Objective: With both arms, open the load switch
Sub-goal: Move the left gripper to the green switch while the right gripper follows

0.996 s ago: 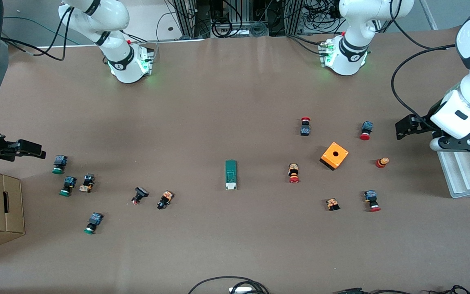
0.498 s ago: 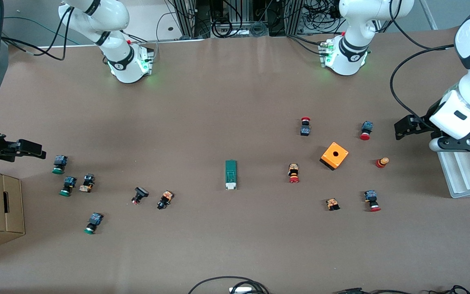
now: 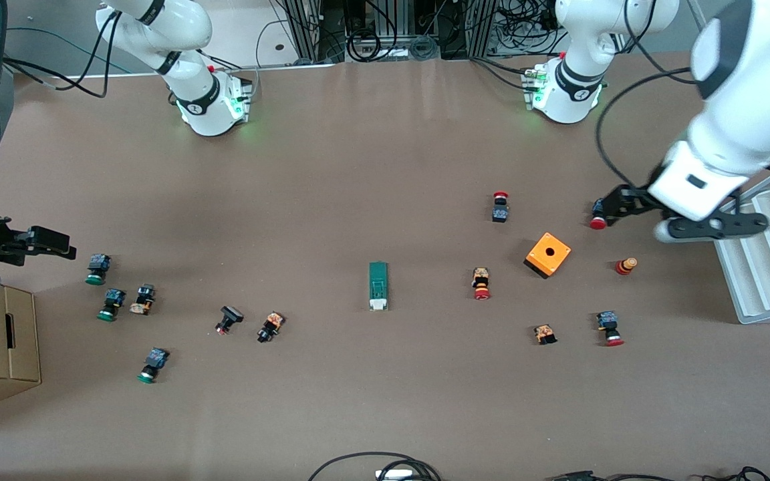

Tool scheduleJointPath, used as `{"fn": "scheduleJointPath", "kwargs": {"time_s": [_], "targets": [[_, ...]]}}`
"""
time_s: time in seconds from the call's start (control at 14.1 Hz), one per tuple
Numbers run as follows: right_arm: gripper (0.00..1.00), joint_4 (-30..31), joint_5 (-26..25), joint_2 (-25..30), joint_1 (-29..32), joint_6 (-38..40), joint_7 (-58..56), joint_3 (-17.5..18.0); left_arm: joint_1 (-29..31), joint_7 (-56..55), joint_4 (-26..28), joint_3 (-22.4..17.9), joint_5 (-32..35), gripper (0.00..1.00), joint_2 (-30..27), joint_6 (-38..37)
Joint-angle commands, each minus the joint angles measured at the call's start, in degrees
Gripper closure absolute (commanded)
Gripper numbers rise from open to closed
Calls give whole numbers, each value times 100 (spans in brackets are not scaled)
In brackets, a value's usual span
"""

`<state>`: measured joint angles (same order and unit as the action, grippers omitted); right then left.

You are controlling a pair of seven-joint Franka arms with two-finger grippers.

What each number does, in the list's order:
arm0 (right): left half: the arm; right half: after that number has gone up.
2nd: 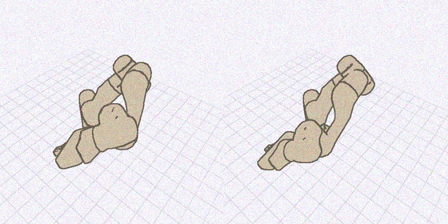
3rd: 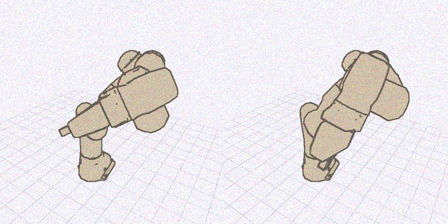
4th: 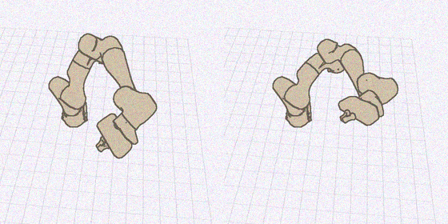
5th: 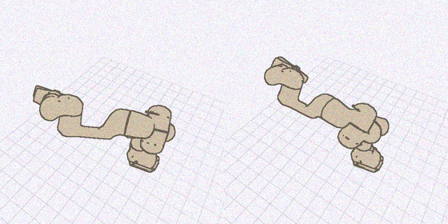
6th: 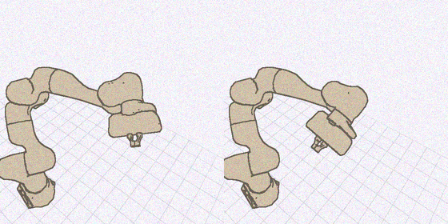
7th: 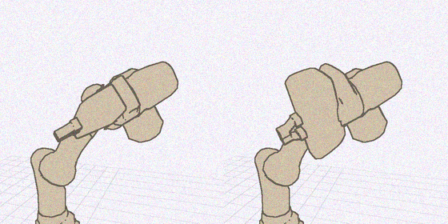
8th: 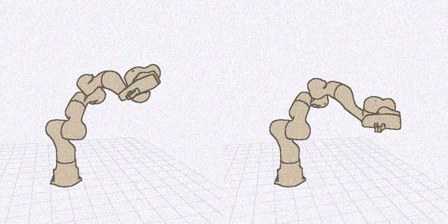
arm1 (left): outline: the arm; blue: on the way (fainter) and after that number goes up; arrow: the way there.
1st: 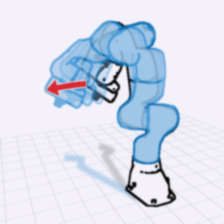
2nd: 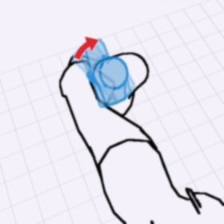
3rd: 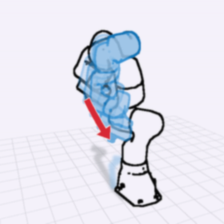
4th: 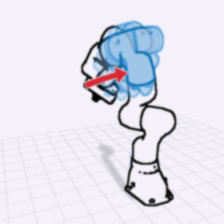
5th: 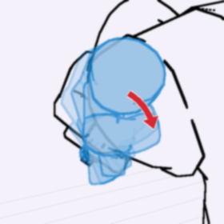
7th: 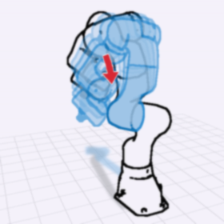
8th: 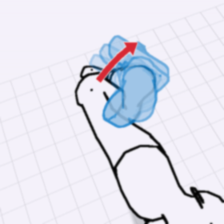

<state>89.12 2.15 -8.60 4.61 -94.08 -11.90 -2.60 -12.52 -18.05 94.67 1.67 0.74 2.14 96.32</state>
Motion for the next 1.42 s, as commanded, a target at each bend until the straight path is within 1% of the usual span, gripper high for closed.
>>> {"fn": "scheduleJointPath", "kwargs": {"time_s": [0.0, 0.14, 0.28, 0.36, 0.5, 0.64, 0.85, 1.0, 1.14, 1.35], "targets": [[0, -52, -144, 69, -144, 30, -111, -21, -407, -506, -71, -44, -91, 1, -47, -122], [0, -44, -346, 69, -433, -13, -85, -21, -610, -769, -62, -44, -162, 1, -64, -113], [0, -52, -819, 34, -671, -31, -76, -21, -873, -1251, -62, -44, -162, 1, -56, -87], [0, -61, -857, 34, -759, -66, -67, -12, -1031, -1480, -62, -44, -154, 1, -56, -61], [0, -52, -761, 7, -839, -259, -102, -12, -1347, -1859, -36, -35, -145, 1, -21, 9], [0, -61, -551, -19, -970, -347, -111, -12, -1734, -2455, -10, -44, -48, 1, 15, 202], [0, -52, -94, -186, -1181, -707, -58, -12, -2156, -2931, 271, -44, -22, 1, 23, 772], [0, -52, -57, -326, -1235, -804, -67, -12, -2447, -3369, 333, -44, 22, 1, 128, 1133], [0, -52, -57, -432, -1243, -848, -67, -12, -2745, -3757, 342, -44, 381, 1, 295, 1450], [0, -52, -57, -564, -1243, -857, -120, -12, -3316, -4731, 342, -44, 943, 1, 620, 1766]]}}
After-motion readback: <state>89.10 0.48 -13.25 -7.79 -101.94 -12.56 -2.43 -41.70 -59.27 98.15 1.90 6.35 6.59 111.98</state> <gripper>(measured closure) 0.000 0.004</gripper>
